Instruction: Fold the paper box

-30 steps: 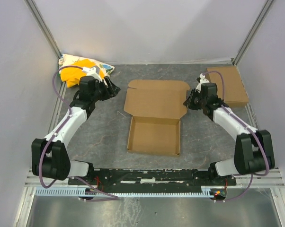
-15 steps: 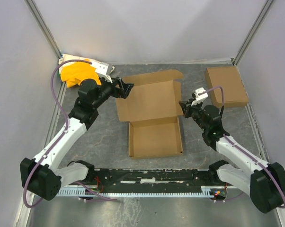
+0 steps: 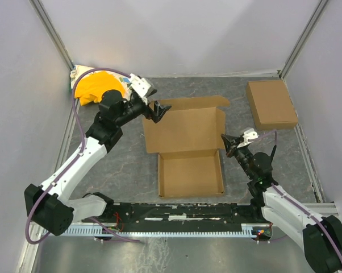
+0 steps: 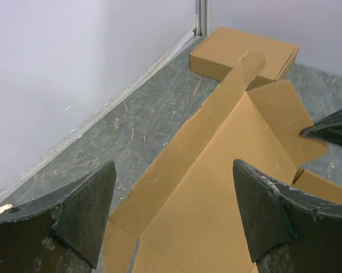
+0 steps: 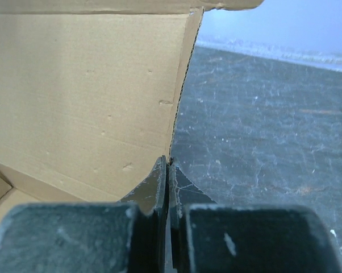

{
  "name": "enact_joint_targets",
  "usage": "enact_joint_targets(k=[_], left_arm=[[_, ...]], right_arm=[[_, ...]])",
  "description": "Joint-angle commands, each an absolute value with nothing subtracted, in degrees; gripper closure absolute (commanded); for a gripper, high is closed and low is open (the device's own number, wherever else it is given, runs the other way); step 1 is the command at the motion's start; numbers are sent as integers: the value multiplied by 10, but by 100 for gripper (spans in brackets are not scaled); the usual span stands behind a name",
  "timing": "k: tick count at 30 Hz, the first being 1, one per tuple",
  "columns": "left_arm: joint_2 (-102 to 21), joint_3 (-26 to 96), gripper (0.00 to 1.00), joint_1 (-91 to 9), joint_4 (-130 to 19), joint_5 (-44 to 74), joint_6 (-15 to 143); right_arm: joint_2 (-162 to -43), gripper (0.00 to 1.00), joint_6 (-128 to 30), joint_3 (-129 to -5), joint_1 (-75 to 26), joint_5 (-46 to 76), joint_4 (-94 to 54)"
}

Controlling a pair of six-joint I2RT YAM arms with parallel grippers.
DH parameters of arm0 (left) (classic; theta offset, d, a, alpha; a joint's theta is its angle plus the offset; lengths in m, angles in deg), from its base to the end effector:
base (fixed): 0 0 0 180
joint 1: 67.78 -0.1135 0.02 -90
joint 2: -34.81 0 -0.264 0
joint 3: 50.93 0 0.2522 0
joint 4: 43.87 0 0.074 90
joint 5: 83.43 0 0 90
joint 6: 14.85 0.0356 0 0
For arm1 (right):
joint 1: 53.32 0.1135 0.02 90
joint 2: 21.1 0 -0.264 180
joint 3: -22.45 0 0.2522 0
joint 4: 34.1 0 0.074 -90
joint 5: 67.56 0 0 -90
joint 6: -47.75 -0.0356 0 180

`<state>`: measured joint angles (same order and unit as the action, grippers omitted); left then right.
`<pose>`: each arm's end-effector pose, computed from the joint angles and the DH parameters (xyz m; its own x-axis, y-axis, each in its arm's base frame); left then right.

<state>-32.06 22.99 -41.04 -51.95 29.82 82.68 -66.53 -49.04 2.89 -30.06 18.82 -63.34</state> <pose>0.2377 -0.1355 0.3853 0.0844 0.0923 -0.9921 0.7614 0.6363 0.1240 0.1562 0.0696 0.1980 0.0002 0.1285 -0.9917 -0.4552 0.8830 0.1143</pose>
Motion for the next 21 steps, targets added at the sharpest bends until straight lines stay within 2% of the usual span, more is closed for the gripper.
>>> enact_joint_targets(k=[1, 12, 14, 18, 21], left_arm=[[-341, 275, 10, -410, -548, 343, 914], [-391, 305, 11, -410, -578, 399, 987], [-404, 312, 15, -410, -588, 415, 992], [-428, 322, 28, -410, -600, 430, 1001], [-443, 329, 33, -410, -609, 432, 1008]], right_arm=[[-641, 97, -458, 39, -298, 167, -727], [-655, 98, -445, 48, -293, 121, -769], [-655, 98, -445, 48, -293, 120, -770], [-652, 98, -443, 49, -293, 120, -765], [-652, 98, -442, 48, -293, 120, -760]])
